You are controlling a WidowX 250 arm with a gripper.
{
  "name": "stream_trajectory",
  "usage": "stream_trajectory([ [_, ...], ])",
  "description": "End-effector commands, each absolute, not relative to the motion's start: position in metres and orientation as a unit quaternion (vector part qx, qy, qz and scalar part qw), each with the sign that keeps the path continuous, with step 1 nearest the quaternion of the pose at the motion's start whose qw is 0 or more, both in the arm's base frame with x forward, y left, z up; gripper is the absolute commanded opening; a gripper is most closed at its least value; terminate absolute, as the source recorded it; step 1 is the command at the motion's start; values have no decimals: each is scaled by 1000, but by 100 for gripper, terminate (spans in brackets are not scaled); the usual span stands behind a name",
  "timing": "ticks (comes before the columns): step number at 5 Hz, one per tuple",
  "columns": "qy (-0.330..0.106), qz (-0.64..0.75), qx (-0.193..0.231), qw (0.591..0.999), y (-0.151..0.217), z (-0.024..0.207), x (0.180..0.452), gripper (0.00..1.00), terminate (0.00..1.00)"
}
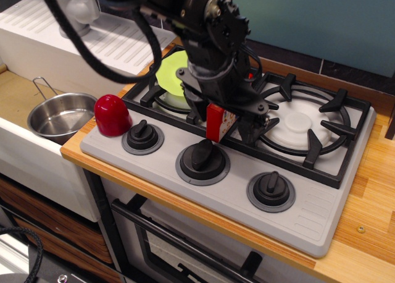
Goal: Put cereal on plate and sweetpotato in pot or pan in sink
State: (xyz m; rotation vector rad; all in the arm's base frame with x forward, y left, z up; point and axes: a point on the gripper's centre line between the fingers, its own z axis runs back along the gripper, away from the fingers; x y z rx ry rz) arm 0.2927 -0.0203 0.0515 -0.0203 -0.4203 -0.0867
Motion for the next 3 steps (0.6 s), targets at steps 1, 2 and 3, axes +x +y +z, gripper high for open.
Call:
stream_trajectory([
  [1, -223, -44, -20, 974, -23, 56, 297, 0, 0],
  [2, -218, -42, -26, 975, -24, 61, 293, 0, 0],
  [3, -199, -39, -29, 979, -24, 76, 288, 0, 0],
])
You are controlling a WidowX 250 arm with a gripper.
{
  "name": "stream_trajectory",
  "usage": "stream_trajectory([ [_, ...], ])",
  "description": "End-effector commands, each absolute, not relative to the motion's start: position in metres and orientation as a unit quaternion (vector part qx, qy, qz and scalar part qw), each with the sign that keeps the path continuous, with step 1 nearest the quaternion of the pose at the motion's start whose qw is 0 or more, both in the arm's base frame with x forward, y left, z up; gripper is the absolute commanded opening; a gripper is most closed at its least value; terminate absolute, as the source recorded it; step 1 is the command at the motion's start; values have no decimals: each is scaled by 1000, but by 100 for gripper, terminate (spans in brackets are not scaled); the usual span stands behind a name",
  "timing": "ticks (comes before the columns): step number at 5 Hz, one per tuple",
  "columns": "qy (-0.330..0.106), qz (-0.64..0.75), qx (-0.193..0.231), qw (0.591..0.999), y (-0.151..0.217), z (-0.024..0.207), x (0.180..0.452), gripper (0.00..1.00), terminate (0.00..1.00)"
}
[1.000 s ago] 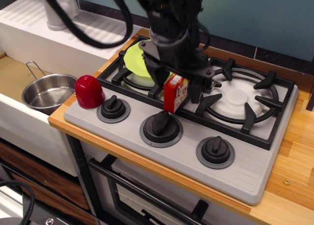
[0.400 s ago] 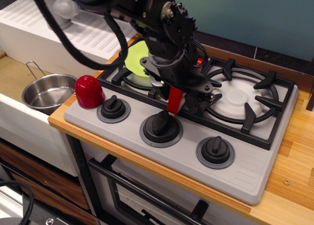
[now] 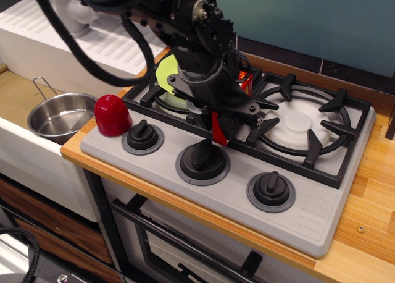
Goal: Put cereal on plate and sweetpotato in pot or pan in sink
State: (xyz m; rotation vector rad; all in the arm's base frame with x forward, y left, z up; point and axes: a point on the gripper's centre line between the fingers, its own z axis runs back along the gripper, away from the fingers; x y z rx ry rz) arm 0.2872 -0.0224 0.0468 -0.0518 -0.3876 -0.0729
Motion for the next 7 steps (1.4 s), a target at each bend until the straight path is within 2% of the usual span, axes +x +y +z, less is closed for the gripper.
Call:
stream_trajectory([
  [1, -171, -39, -27, 984, -22, 103, 280, 0, 0],
  [2, -155, -42, -22, 987, -20, 128, 274, 0, 0],
  [3, -150, -49, -12, 987, -15, 141, 273, 0, 0],
  [4, -158, -89, -15, 983, 1, 144, 284, 0, 0],
  [6, -200, -154, -25, 967, 34, 132, 319, 0, 0],
  [7, -207, -164, -22, 964, 48, 126, 331, 0, 0],
])
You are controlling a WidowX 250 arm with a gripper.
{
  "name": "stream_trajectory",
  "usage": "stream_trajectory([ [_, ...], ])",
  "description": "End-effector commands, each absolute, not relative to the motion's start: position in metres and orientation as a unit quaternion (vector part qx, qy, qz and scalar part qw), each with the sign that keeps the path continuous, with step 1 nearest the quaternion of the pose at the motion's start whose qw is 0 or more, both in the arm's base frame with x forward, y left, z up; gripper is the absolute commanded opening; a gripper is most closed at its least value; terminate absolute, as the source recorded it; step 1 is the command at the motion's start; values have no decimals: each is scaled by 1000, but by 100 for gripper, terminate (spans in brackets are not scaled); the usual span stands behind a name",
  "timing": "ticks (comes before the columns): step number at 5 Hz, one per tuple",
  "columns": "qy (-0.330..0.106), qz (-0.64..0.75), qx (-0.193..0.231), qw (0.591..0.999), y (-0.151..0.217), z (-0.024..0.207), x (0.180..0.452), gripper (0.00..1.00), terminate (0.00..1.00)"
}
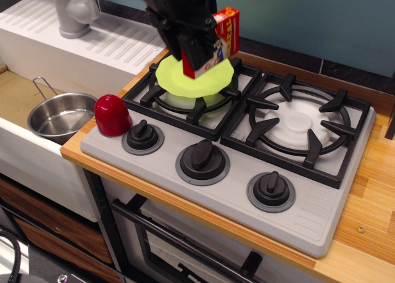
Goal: Put cereal on plate and sweetpotato in pot or pan in sink
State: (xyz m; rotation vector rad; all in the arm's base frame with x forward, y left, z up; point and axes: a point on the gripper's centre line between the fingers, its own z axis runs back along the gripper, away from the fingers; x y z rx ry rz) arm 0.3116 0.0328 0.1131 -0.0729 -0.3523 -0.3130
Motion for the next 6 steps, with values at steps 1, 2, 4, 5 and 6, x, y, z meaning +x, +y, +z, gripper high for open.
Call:
stream_trajectory([
  [1, -215, -166, -20, 962, 55, 120, 334, 0, 0],
  [2, -217, -162, -16, 962, 60, 116, 333, 0, 0],
  [4, -220, -147, -17, 964, 67, 103, 327, 0, 0],
  [5, -223, -139, -21, 965, 64, 93, 323, 0, 0],
  [6, -228, -133, -27, 964, 61, 85, 321, 0, 0],
])
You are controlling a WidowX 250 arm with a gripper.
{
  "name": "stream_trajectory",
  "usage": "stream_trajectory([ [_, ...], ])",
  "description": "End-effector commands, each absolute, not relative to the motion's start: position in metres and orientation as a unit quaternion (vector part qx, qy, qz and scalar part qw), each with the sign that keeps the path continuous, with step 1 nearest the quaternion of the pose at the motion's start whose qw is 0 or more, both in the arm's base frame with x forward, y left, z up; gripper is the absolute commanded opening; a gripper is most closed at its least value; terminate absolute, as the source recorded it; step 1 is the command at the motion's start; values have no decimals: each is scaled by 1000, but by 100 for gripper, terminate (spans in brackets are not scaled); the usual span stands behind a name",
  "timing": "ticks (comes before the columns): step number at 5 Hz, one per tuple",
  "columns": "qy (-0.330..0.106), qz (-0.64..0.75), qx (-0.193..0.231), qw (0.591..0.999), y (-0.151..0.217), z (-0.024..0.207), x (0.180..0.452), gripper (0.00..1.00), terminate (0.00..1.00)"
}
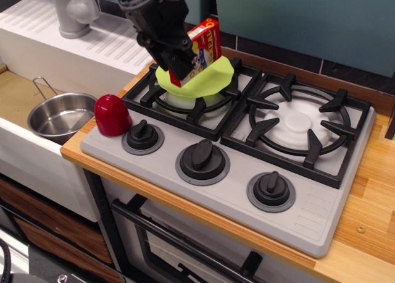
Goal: Put cereal on plate and sweetpotato in pot or pan in sink
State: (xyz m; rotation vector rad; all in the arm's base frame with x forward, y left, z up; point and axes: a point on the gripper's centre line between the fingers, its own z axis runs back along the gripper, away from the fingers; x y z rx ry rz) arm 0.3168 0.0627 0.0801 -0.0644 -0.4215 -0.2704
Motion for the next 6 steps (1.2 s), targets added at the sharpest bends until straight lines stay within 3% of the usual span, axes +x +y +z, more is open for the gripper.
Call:
stream_trajectory([
  [1, -231, -135, -27, 963, 60, 85, 318, 100, 0],
  [4, -213, -126, -14, 969, 49, 106, 301, 100, 0],
  [6, -157, -144, 14, 977, 45, 141, 281, 100, 0],
])
